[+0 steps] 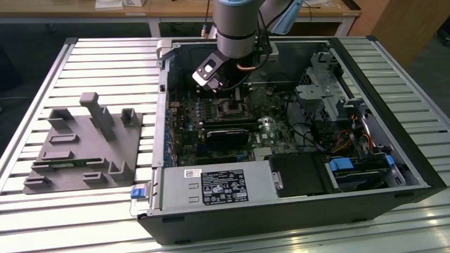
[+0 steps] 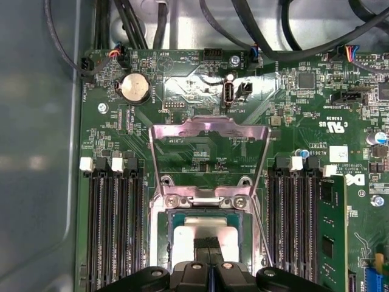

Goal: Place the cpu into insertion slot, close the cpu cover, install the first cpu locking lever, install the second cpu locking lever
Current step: 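Place the cpu into insertion slot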

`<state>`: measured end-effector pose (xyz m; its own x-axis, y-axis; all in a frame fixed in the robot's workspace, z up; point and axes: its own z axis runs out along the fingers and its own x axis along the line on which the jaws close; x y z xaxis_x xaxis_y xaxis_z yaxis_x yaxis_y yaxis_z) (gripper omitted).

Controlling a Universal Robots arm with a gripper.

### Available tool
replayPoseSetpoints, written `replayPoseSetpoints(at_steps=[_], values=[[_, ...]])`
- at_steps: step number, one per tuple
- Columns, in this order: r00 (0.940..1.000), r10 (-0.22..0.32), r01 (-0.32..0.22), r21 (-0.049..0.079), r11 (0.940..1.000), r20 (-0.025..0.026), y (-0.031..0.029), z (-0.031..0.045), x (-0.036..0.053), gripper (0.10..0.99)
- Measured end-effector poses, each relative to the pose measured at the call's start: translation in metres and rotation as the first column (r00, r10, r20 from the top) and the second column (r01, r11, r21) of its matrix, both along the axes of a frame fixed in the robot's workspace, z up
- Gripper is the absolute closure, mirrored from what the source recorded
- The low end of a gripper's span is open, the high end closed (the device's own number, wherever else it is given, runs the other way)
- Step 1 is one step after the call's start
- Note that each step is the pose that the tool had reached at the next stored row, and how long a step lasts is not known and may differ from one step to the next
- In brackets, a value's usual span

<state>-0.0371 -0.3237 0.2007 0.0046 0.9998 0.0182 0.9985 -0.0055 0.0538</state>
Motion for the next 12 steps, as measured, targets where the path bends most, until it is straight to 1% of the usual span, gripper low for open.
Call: replayPoseSetpoints(at_steps=[12], values=[[1.0,0.0,0.0,0.0,1.0,0.0001,0.0,-0.0003,0.0,0.98]])
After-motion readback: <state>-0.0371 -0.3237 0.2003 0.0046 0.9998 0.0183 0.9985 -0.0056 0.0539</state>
